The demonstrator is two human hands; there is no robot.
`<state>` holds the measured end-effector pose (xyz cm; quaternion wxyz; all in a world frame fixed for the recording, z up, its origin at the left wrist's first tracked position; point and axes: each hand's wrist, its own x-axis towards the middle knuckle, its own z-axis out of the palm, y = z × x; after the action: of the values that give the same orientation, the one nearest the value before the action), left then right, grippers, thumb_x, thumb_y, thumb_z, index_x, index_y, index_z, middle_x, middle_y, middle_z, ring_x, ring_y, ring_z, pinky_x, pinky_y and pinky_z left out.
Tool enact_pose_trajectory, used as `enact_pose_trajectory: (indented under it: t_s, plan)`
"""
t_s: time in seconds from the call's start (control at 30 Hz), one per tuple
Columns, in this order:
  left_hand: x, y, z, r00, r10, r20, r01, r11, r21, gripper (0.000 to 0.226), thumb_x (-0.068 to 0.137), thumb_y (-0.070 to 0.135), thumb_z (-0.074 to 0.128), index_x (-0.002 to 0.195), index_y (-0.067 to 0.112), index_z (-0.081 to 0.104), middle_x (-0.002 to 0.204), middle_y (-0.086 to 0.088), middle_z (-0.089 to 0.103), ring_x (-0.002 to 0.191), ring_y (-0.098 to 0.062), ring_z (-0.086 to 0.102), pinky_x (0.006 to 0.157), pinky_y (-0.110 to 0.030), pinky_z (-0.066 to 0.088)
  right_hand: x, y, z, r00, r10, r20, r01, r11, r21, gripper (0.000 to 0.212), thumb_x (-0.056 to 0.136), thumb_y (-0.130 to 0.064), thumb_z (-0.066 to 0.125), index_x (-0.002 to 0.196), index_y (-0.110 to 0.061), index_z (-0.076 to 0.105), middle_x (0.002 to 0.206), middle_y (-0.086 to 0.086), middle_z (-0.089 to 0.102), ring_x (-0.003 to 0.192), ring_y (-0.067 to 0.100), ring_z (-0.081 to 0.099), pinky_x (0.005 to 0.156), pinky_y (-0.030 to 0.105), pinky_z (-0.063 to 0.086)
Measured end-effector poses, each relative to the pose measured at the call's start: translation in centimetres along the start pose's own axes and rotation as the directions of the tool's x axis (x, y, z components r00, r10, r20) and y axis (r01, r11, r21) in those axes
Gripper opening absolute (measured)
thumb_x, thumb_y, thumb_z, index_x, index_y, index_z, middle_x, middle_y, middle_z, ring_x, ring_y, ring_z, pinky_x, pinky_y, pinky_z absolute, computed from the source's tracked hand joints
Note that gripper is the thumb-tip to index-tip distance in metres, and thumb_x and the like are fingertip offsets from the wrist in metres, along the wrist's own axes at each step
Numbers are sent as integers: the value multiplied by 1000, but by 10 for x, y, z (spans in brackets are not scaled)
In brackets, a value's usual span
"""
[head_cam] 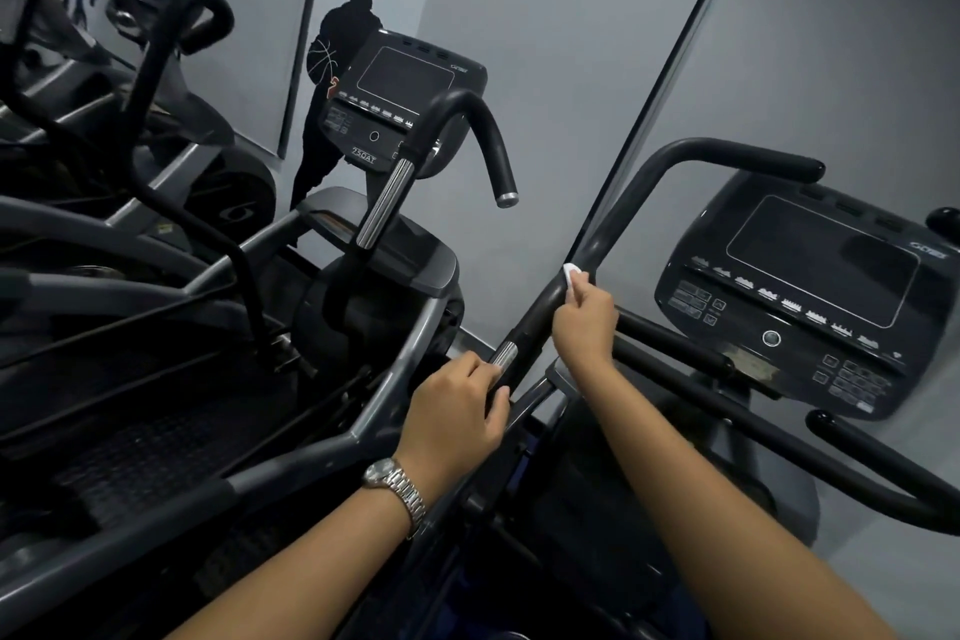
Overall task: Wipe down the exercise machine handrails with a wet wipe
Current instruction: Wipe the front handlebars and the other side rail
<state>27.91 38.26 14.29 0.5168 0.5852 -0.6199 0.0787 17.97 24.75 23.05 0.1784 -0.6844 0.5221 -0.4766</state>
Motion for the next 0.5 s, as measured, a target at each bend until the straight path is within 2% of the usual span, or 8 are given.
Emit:
enact_pose_trajectory:
  t_s: [0.1, 0.2, 0.27, 0.3, 0.33, 0.4, 0.43, 0.5]
  plan:
    - [4, -3, 0, 1000, -3, -18, 2, 1000, -31, 21, 84, 28, 53, 88, 16, 70, 77, 7, 62, 64, -8, 59, 55, -18, 49, 4, 8, 1, 999, -45, 2, 44, 998, 34, 46, 88, 4, 39, 128, -13, 57, 119, 11, 62, 110, 31, 59, 94, 47, 51]
    - [9, -9, 1, 1000, 21, -18, -22, 999, -34, 24, 85, 27, 50, 84, 17, 71, 73, 8, 61, 60, -7, 57, 51, -24, 51, 37, 9, -7, 999, -5, 35, 4, 1000, 21, 50, 84, 7, 40, 122, -14, 64, 119, 10, 65, 110, 27, 59, 96, 43, 50]
    - [10, -12, 0, 999, 37, -7, -37, 998, -51, 21, 85, 26, 52, 85, 18, 72, 74, 10, 62, 60, -6, 57, 52, -24, 52, 55, 6, -17, 995, 24, 101, -27, 999, 30, 46, 87, 7, 40, 118, -14, 67, 113, 10, 66, 95, 25, 63, 84, 38, 54]
    - [10, -14, -1, 999, 43, 1, -42, 997, -63, 20, 85, 25, 53, 87, 18, 72, 76, 10, 63, 62, -5, 58, 54, -23, 52, 61, 4, -22, 988, 33, 148, -40, 998, 40, 43, 91, 7, 39, 116, -13, 67, 107, 9, 66, 83, 23, 62, 71, 33, 53]
    - [9, -16, -2, 999, 50, 10, -49, 996, -75, 20, 85, 25, 54, 90, 19, 72, 78, 11, 64, 65, -4, 59, 56, -22, 53, 63, 2, -25, 980, 41, 195, -51, 998, 47, 41, 93, 6, 39, 114, -13, 68, 102, 7, 65, 76, 21, 59, 65, 31, 50]
    - [8, -19, -4, 997, 71, 30, -68, 993, -97, 22, 84, 24, 54, 96, 19, 72, 84, 11, 66, 71, -3, 61, 61, -21, 54, 64, 4, -29, 967, -4, 255, -13, 998, 63, 47, 90, 10, 38, 105, -18, 71, 109, 4, 65, 86, 24, 62, 74, 33, 51]
    - [6, -20, -5, 996, 81, 44, -76, 992, -105, 24, 84, 24, 53, 99, 18, 71, 87, 10, 66, 74, -3, 62, 64, -21, 55, 61, 5, -31, 962, -51, 270, 39, 998, 48, 53, 86, 13, 36, 103, -21, 72, 116, 3, 64, 98, 28, 62, 86, 35, 51]
    - [3, -21, -8, 993, 94, 76, -86, 991, -107, 29, 84, 24, 51, 105, 18, 70, 93, 10, 67, 80, -5, 63, 68, -22, 56, 48, 7, -35, 938, -162, 306, 184, 982, -41, 56, 83, 17, 36, 109, -18, 71, 123, 0, 63, 120, 21, 55, 108, 33, 39]
